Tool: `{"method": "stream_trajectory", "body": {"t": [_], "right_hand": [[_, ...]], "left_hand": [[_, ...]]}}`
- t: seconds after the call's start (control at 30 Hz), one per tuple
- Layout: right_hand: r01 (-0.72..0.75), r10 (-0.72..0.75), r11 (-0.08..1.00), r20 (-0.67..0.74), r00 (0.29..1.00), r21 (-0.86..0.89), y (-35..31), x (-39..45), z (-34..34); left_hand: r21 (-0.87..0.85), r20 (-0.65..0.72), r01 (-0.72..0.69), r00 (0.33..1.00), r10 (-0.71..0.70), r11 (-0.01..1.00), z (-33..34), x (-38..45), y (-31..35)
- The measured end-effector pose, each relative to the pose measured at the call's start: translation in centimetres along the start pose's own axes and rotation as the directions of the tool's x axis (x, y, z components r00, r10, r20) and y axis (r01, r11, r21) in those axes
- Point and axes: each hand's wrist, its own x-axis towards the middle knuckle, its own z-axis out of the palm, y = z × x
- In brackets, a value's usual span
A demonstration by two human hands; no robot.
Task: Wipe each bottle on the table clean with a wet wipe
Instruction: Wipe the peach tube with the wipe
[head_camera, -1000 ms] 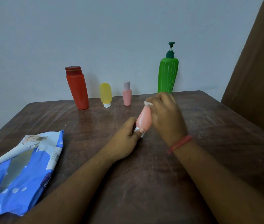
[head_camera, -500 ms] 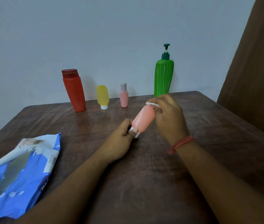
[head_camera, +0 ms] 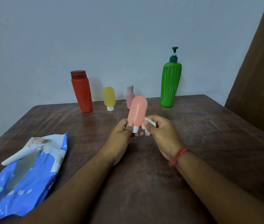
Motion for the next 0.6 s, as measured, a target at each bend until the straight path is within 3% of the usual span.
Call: {"method": "stream_trajectory", "body": {"t": [0.1, 0.23, 0.43, 0.53, 0.6], "right_hand": [[-0.004, 0.004, 0.995, 0.001, 1.000, -0.104, 0.2, 0.1, 0.0], [0.104, -0.127, 0.989, -0.254, 0.959, -0.102, -1.0, 0.8, -0.9], [0.098, -0.095, 0.931, 0.024, 0.995, -0.353, -0.1, -0.2, 0.5], [0.233, -0.280, 0.883, -0.059, 0.958, -0.408, -0.9, -0.2, 0.4], [0.351, -0.401, 0.810, -0.005, 0.916, -0.470, -1.1, -0.4, 0.5]], "left_hand": [[-0.053, -0.026, 0.031, 0.999, -0.033, 0.998, 0.2, 0.1, -0.1], [-0.039, 0.035, 0.048, 0.998, -0.047, 0.998, 0.9, 0.2, -0.1], [-0.227, -0.096, 0.048, 0.993, -0.071, 0.973, 0.0, 0.6, -0.1], [-0.222, -0.065, 0.050, 0.996, -0.066, 0.974, 0.2, 0.7, -0.1], [-0.222, -0.080, 0.053, 0.994, -0.072, 0.974, 0.4, 0.7, -0.1]]}}
